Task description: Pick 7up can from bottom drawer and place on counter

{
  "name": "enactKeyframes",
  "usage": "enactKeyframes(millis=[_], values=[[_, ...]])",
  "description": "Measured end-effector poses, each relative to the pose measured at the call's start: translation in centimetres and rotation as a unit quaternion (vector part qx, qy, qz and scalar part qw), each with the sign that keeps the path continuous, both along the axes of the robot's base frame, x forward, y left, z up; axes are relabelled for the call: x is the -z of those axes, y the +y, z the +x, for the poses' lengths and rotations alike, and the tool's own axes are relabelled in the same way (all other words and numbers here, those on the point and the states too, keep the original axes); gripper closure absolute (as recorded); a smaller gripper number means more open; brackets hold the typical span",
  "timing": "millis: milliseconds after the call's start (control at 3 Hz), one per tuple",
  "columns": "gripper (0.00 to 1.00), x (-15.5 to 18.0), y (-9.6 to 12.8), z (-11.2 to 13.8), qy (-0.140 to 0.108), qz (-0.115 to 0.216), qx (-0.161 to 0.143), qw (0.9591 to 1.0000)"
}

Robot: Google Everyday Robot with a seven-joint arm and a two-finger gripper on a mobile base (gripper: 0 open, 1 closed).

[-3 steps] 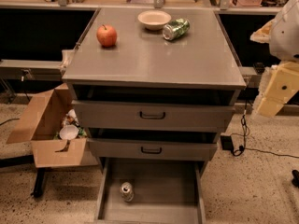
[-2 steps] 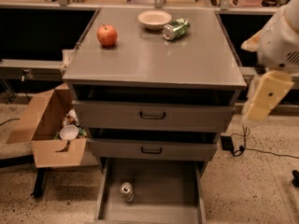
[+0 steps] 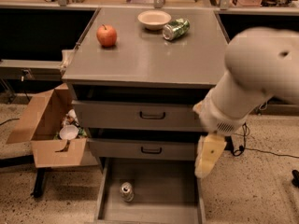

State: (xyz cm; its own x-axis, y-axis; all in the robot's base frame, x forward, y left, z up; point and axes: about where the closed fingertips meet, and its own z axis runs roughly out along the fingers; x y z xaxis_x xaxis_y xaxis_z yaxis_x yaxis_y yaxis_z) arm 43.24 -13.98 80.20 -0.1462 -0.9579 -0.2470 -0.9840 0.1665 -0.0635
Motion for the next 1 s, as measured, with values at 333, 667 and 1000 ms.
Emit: enactKeyframes(millis=[333, 667, 1000], values=[[0.0, 8.0, 2.3, -2.6, 0.045, 0.029, -0.005, 0.9986], [0.0, 8.0, 2.3, -2.6, 0.045, 0.029, -0.006, 0.9986], [0.0, 11.6, 3.3, -2.2, 0.05, 0.049, -0.022, 0.9973]])
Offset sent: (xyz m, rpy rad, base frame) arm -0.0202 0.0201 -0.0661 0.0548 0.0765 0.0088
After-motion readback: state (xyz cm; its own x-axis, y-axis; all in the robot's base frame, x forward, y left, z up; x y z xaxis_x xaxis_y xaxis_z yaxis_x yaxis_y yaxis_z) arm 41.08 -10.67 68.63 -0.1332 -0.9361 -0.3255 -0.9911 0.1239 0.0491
